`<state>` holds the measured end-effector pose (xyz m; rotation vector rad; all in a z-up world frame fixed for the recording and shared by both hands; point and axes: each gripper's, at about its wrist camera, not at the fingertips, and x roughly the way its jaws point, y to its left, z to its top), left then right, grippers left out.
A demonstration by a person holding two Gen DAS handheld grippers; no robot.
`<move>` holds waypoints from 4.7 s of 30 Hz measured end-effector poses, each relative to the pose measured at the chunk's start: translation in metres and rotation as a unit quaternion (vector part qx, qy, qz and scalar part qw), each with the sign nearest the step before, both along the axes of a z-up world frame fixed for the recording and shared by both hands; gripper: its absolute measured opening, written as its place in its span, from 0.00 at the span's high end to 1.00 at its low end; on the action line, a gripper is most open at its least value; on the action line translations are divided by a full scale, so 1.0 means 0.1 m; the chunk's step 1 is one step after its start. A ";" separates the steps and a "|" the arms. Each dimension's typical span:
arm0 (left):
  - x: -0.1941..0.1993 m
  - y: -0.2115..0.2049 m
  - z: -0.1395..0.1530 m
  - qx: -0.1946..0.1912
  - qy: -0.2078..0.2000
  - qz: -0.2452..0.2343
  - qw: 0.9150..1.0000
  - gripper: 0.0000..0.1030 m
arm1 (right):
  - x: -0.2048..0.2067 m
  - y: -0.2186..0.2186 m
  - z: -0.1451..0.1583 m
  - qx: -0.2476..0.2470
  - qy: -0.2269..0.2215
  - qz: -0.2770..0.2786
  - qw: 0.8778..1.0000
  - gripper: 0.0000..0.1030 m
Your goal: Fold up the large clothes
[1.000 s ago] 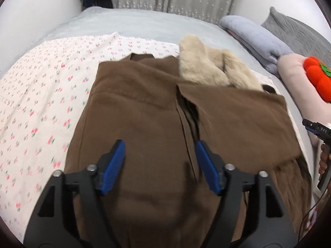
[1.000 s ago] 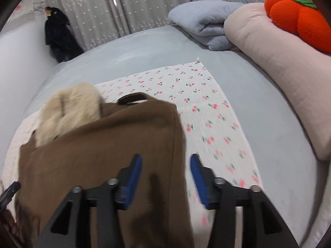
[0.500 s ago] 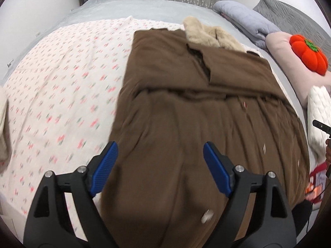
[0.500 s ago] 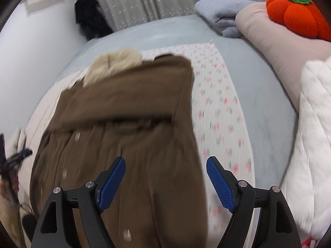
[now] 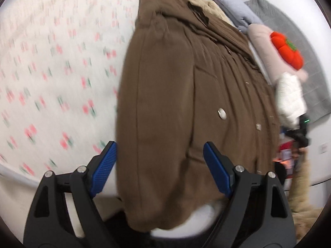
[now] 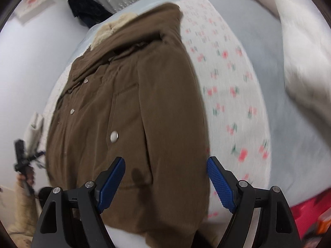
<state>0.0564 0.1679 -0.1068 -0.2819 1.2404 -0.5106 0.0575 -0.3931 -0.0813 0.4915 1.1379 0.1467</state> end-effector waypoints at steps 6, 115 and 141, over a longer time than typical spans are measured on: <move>-0.14 0.14 -0.11 -0.089 0.011 0.005 0.996 0.18 | -0.18 -0.11 -0.16 0.105 0.006 -0.018 0.994 0.19; 3.95 -1.08 0.62 -0.039 -0.267 0.171 0.948 0.90 | 3.85 -0.33 0.72 -0.210 -0.237 -0.162 0.935 0.89; 3.68 -1.51 0.84 0.124 -0.237 0.175 0.948 0.21 | 3.89 -0.01 0.71 -0.218 -0.164 -0.152 0.950 0.45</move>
